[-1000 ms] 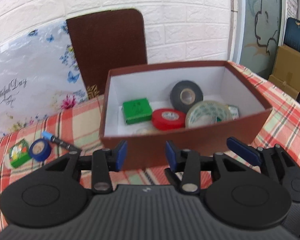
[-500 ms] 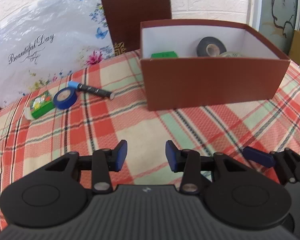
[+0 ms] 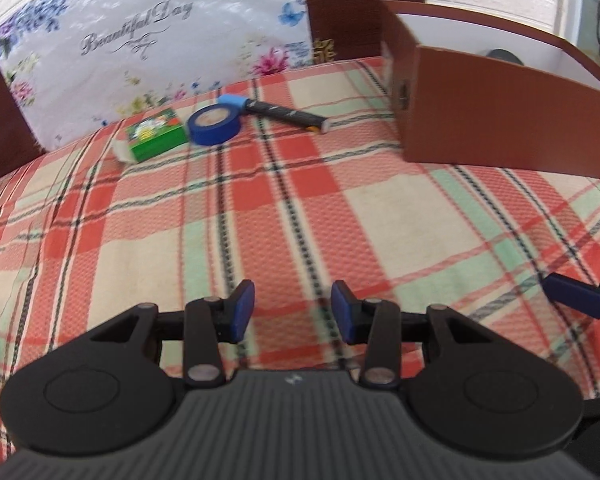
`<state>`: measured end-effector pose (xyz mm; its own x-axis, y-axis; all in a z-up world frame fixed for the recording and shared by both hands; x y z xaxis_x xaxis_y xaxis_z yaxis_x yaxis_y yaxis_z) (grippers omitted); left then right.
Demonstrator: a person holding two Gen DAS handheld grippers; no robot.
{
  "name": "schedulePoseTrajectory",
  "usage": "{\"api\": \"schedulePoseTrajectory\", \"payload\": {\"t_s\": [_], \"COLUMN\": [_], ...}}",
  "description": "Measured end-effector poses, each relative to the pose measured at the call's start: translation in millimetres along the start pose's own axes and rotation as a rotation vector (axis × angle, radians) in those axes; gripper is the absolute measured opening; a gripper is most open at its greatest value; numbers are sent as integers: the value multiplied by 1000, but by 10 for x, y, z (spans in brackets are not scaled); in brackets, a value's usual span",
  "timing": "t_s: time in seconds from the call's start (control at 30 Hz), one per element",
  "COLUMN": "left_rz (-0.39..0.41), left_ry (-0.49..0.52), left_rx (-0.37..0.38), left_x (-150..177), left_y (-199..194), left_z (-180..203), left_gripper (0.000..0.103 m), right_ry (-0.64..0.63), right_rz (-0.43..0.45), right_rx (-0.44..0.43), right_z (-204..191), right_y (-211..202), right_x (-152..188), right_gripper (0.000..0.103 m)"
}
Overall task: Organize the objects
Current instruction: 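Move the left gripper back over the table toward the green carton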
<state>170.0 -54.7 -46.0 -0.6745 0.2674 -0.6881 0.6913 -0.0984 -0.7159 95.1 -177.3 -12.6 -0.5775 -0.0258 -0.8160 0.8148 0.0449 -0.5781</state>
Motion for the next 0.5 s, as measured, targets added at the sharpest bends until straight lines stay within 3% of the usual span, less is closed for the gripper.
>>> {"api": "schedulePoseTrajectory", "payload": {"t_s": [0.5], "left_rz": [44], "left_ry": [-126], "left_rx": [-39], "left_x": [82], "left_y": [135], "left_z": [-893], "left_gripper": [58], "right_ry": [-110], "right_rz": [-5], "right_rx": [-84], "right_z": [-763], "right_y": [293], "right_x": [-212], "right_gripper": [90]}}
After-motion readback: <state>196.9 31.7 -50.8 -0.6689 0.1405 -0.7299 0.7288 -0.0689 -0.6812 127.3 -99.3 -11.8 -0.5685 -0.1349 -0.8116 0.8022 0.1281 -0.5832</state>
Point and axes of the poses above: each gripper's, at about its wrist camera, not at the fingertips, and y roughly the way its jaws point, z to its right, x to its underside, the point moved 10 cm from there along y, roughly the way its jaws point
